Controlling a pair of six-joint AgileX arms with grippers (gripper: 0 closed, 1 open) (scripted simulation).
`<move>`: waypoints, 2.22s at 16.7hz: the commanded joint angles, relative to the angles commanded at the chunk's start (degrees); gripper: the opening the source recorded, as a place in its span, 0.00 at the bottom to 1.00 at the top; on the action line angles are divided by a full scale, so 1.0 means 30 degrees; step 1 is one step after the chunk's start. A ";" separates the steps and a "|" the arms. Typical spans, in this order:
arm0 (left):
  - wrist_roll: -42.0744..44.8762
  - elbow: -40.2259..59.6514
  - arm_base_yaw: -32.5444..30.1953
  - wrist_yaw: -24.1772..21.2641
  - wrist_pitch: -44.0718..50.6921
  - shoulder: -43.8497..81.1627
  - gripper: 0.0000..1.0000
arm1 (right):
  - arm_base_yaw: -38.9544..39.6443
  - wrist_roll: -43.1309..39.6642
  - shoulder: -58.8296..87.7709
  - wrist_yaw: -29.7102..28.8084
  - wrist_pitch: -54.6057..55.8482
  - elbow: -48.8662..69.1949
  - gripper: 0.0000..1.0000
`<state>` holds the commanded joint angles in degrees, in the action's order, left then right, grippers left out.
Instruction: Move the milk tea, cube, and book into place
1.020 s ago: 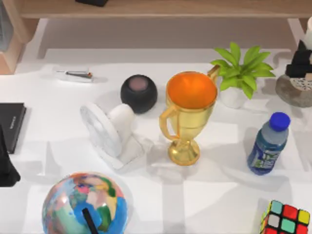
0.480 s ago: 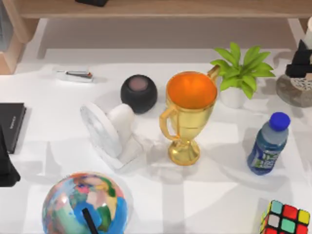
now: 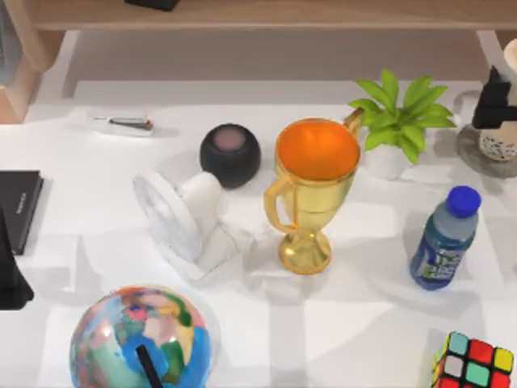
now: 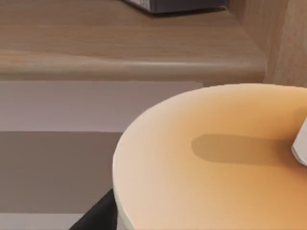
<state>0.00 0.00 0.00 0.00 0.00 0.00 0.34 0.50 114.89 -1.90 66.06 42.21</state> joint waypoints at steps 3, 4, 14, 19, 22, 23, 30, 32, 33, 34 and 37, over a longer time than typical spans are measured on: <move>0.0000 0.0000 0.0000 0.0000 0.0000 0.0000 1.00 | 0.0000 0.0000 0.0000 0.0000 0.0000 0.0000 1.00; 0.0000 0.0000 0.0000 0.0000 0.0000 0.0000 1.00 | 0.0010 0.0001 -0.0006 0.0000 -0.0002 -0.0022 1.00; 0.0000 0.0000 0.0000 0.0000 0.0000 0.0000 1.00 | 0.0072 0.0014 -0.1351 -0.0041 0.1110 -0.2480 1.00; 0.0000 0.0000 0.0000 0.0000 0.0000 0.0000 1.00 | 0.0036 0.0020 -0.2001 -0.0027 0.0321 -0.2584 1.00; 0.0000 0.0000 0.0000 0.0000 0.0000 0.0000 1.00 | 0.0053 0.0024 -0.4001 -0.0020 -0.1270 -0.2784 1.00; 0.0000 0.0000 0.0000 0.0000 0.0000 0.0000 1.00 | 0.0058 0.0025 -0.4723 -0.0016 -0.1830 -0.2845 1.00; 0.0000 0.0000 0.0000 0.0000 0.0000 0.0000 1.00 | 0.0051 0.0029 -0.6358 -0.0010 -0.3376 -0.2983 1.00; 0.0000 0.0000 0.0000 0.0000 0.0000 0.0000 1.00 | 0.0115 0.0207 -0.6523 -0.0057 -0.3566 -0.2892 1.00; 0.0000 0.0000 0.0000 0.0000 0.0000 0.0000 1.00 | 0.0272 0.0568 -0.6838 -0.0136 -0.3959 -0.2702 1.00; 0.0000 0.0000 0.0000 0.0000 0.0000 0.0000 1.00 | 0.0533 0.1093 -0.7271 -0.0233 -0.4558 -0.2427 1.00; 0.0000 0.0000 0.0000 0.0000 0.0000 0.0000 1.00 | 0.1956 0.3411 -0.8917 -0.0492 -0.7577 -0.1237 1.00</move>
<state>0.00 0.00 0.00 0.00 0.00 0.00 6.21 10.73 88.13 -3.38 43.33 38.50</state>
